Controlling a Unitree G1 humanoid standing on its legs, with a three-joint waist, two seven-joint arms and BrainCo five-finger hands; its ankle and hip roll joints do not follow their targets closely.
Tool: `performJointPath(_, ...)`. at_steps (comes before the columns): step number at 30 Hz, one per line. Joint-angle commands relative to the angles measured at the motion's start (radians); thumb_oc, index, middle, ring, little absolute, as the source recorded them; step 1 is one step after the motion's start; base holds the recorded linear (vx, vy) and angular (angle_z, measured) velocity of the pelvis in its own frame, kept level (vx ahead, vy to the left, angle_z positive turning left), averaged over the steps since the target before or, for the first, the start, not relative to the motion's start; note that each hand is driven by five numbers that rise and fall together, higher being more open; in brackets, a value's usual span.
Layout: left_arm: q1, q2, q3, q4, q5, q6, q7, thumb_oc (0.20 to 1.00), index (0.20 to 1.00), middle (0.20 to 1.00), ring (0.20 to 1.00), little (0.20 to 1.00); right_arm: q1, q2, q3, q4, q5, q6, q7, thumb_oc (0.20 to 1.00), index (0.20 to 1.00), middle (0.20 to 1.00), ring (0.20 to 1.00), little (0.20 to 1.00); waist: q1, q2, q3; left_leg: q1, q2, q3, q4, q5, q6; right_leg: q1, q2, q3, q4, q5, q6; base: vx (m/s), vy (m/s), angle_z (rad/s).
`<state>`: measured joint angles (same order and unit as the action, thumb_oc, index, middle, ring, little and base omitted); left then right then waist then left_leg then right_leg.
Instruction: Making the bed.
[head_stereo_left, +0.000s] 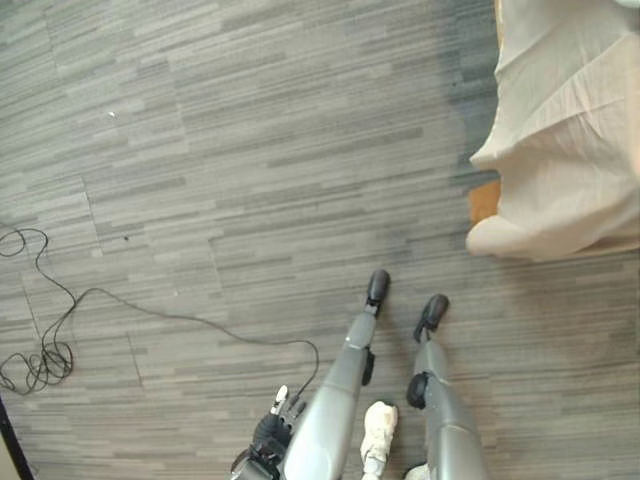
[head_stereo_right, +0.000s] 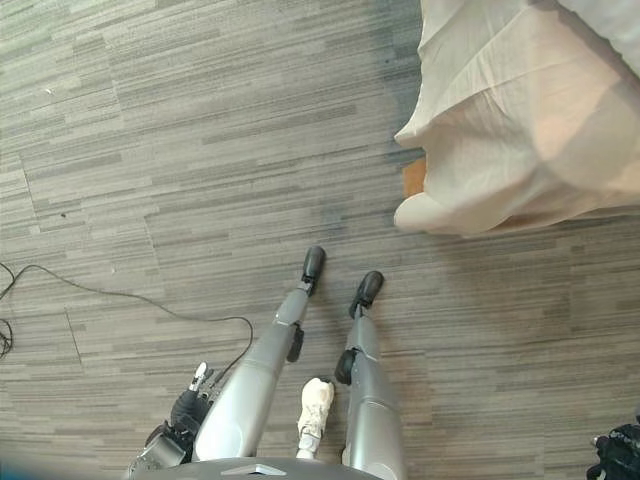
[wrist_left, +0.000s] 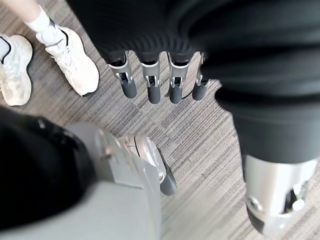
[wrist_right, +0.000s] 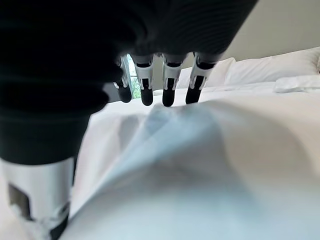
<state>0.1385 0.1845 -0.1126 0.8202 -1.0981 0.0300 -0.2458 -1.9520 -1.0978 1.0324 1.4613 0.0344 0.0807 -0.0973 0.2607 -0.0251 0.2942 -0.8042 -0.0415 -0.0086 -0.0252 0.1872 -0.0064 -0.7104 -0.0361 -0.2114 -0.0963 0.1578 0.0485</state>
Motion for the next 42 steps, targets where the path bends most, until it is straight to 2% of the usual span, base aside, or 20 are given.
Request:
performJointPath(1,-0.036,-0.017,-0.013,0.039,-0.019,-0.008,0.0,1.0,1.0,1.0,1.0,1.0,-0.034,-0.029,0.099,0.008,0.029,-0.02,0.014,1.0,1.0,1.0,1.0,1.0,0.01,0.014,0.097,0.035,0.037,-0.039,-0.062,0.072,-0.124,0.028,-0.053,-0.018,0.009,0.058,0.13,0.0,0.0,0.0)
performJointPath(2,-0.038,-0.017,-0.011,0.041,-0.018,-0.008,-0.001,1.0,1.0,1.0,1.0,1.0,-0.015,-0.026,0.088,0.008,0.03,-0.022,0.02,0.699,0.699,0.699,0.699,0.699,0.009,0.012,0.1,0.036,0.038,-0.037,-0.062,0.071,-0.122,0.026,-0.052,-0.015,0.009,0.058,0.129,0.0,0.0,0.0)
performJointPath(3,-0.04,-0.02,-0.01,0.047,-0.016,-0.009,-0.004,1.0,1.0,1.0,1.0,1.0,0.028,-0.023,0.072,0.011,0.02,-0.025,0.039,0.329,0.329,0.329,0.329,0.329,0.007,0.012,0.105,0.038,0.038,-0.035,-0.062,0.07,-0.12,0.025,-0.051,-0.012,0.009,0.058,0.127,0.0,0.0,0.0)
performJointPath(4,-0.047,-0.024,-0.014,0.054,-0.012,-0.007,-0.007,1.0,1.0,1.0,1.0,1.0,0.067,-0.017,0.041,0.023,0.027,-0.024,0.042,0.2,0.2,0.2,0.2,0.2,0.005,0.013,0.111,0.043,0.04,-0.033,-0.062,0.068,-0.118,0.028,-0.05,-0.011,0.009,0.058,0.125,0.0,0.0,0.0)
performJointPath(12,-0.07,-0.027,-0.024,0.071,-0.004,-0.01,-0.012,1.0,1.0,1.0,1.0,1.0,0.197,0.021,-0.02,0.0,-0.024,-0.037,0.051,0.2,0.2,0.2,0.2,0.2,-0.006,0.014,0.135,0.063,0.043,-0.026,-0.062,0.062,-0.116,0.04,-0.055,-0.006,0.009,0.062,0.123,0.0,0.004,-0.03)
performJointPath(14,-0.087,-0.034,-0.025,0.078,0.001,-0.018,-0.015,1.0,1.0,1.0,1.0,1.0,0.323,0.044,-0.056,-0.108,-0.071,-0.068,0.026,0.2,0.2,0.2,0.2,0.2,-0.012,0.012,0.14,0.078,0.045,-0.024,-0.062,0.062,-0.116,0.051,-0.054,-0.003,0.009,0.063,0.123,0.0,0.014,-0.06)
performJointPath(17,-0.14,-0.073,0.043,0.124,-0.019,-0.025,-0.014,1.0,1.0,1.0,1.0,1.0,0.678,0.101,-0.123,-0.683,-0.257,-0.09,0.041,0.2,0.2,0.2,0.2,0.2,-0.081,-0.027,0.158,0.126,0.057,-0.002,-0.062,0.049,-0.118,0.085,-0.046,0.013,0.009,0.069,0.12,0.0,0.031,-0.01)
performJointPath(18,-0.14,-0.07,0.042,0.125,-0.019,-0.025,-0.014,1.0,1.0,1.0,1.0,1.0,0.683,0.099,-0.13,-0.687,-0.259,-0.088,0.041,0.2,0.2,0.2,0.2,0.2,-0.08,-0.028,0.156,0.123,0.056,-0.003,-0.062,0.052,-0.117,0.083,-0.047,0.013,0.009,0.07,0.12,0.0,0.013,-0.09)
performJointPath(20,-0.161,-0.08,0.082,0.149,-0.023,-0.031,-0.013,1.0,1.0,1.0,1.0,1.0,0.886,0.136,-0.217,-0.937,-0.33,-0.091,0.082,0.2,0.2,0.2,0.2,0.2,-0.12,-0.056,0.161,0.153,0.062,0.007,-0.062,0.039,-0.117,0.107,-0.042,0.019,0.009,0.072,0.118,-0.01,0.01,-0.22)
performJointPath(21,-0.173,-0.093,0.11,0.17,-0.018,-0.042,-0.02,1.0,1.0,1.0,1.0,1.0,1.101,0.219,-0.301,-1.081,-0.366,-0.101,0.154,0.2,0.2,0.2,0.2,0.2,-0.161,-0.078,0.159,0.195,0.071,0.02,-0.062,0.017,-0.115,0.145,-0.04,0.023,0.009,0.066,0.116,-0.01,0.016,-0.21)
performJointPath(22,-0.173,-0.09,0.108,0.171,-0.019,-0.042,-0.021,1.0,1.0,1.0,1.0,1.0,1.107,0.219,-0.307,-1.084,-0.368,-0.1,0.155,0.2,0.2,0.2,0.2,0.2,-0.159,-0.08,0.158,0.192,0.069,0.02,-0.062,0.021,-0.115,0.143,-0.041,0.023,0.009,0.069,0.116,0.01,0.022,-0.09)
performJointPath(23,-0.185,-0.1,0.12,0.186,0.005,-0.046,-0.036,1.0,1.0,1.0,1.0,1.0,1.28,0.313,-0.342,-1.118,-0.41,-0.113,0.223,0.2,0.2,0.2,0.2,0.2,-0.186,-0.09,0.147,0.232,0.07,0.03,-0.062,0.0,-0.113,0.181,-0.041,0.025,0.009,0.061,0.117,0.01,0.009,-0.2)
performJointPath(25,-0.197,-0.088,0.139,0.199,0.034,-0.056,-0.04,1.0,1.0,1.0,1.0,1.0,1.399,0.377,-0.365,-1.114,-0.469,-0.111,0.253,0.2,0.2,0.2,0.2,0.2,-0.205,-0.1,0.13,0.269,0.073,0.037,-0.062,-0.014,-0.111,0.215,-0.044,0.028,0.009,0.053,0.117,0.01,0.013,-0.22)
performJointPath(26,-0.197,-0.086,0.139,0.199,0.034,-0.056,-0.04,1.0,1.0,1.0,1.0,1.0,1.4,0.377,-0.367,-1.115,-0.47,-0.11,0.253,0.2,0.2,0.2,0.2,0.2,-0.205,-0.101,0.13,0.267,0.071,0.036,-0.062,-0.009,-0.11,0.213,-0.045,0.028,0.009,0.057,0.117,0.0,0.014,-0.18)
performJointPath(29,-0.211,-0.071,0.194,0.235,0.052,-0.067,-0.038,1.0,1.0,1.0,1.0,1.0,1.611,0.514,-0.428,-0.954,-0.514,-0.096,0.228,0.2,0.2,0.2,0.2,0.2,-0.221,-0.105,0.087,0.35,0.074,0.049,-0.062,-0.037,-0.104,0.287,-0.055,0.034,0.009,0.043,0.118,0.02,0.024,-0.11)
performJointPath(31,-0.216,-0.064,0.213,0.256,0.058,-0.066,-0.04,1.0,1.0,1.0,1.0,1.0,1.638,0.54,-0.446,-0.904,-0.508,-0.087,0.214,0.2,0.2,0.2,0.2,0.2,-0.222,-0.104,0.075,0.37,0.072,0.052,-0.062,-0.043,-0.1,0.306,-0.056,0.035,0.009,0.038,0.118,0.02,0.02,0.07)
performJointPath(34,-0.224,-0.054,0.251,0.299,0.061,-0.07,-0.028,1.0,1.0,1.0,1.0,1.0,1.695,0.618,-0.516,-0.735,-0.427,-0.071,0.162,0.2,0.2,0.2,0.2,0.2,-0.224,-0.092,0.039,0.432,0.067,0.058,-0.062,-0.064,-0.091,0.364,-0.064,0.041,0.009,0.021,0.118,0.0,0.01,0.02)
performJointPath(35,-0.227,-0.048,0.259,0.317,0.058,-0.075,-0.025,1.0,1.0,1.0,1.0,1.0,1.7,0.654,-0.548,-0.637,-0.362,-0.067,0.139,1.0,1.0,1.0,1.0,1.0,-0.222,-0.087,0.027,0.452,0.063,0.059,-0.062,-0.064,-0.086,0.383,-0.068,0.042,0.009,0.022,0.117,0.02,0.026,0.05)
performJointPath(39,-0.222,-0.022,0.277,0.376,0.097,-0.061,-0.036,1.0,1.0,1.0,1.0,1.0,1.737,0.71,-0.622,-0.404,-0.173,-0.072,0.154,1.0,1.0,1.0,1.0,1.0,-0.212,-0.073,-0.032,0.523,0.057,0.063,-0.062,-0.078,-0.073,0.45,-0.071,0.045,0.009,0.007,0.113,0.03,0.01,0.07)
performJointPath(42,-0.193,0.02,0.311,0.413,0.15,-0.029,-0.086,1.0,1.0,1.0,1.0,1.0,1.858,0.674,-0.777,-0.073,-0.017,-0.033,0.282,1.0,1.0,1.0,1.0,1.0,-0.205,-0.06,-0.126,0.61,0.053,0.059,-0.062,-0.099,-0.06,0.536,-0.071,0.034,0.009,-0.015,0.109,0.08,-0.004,0.1)
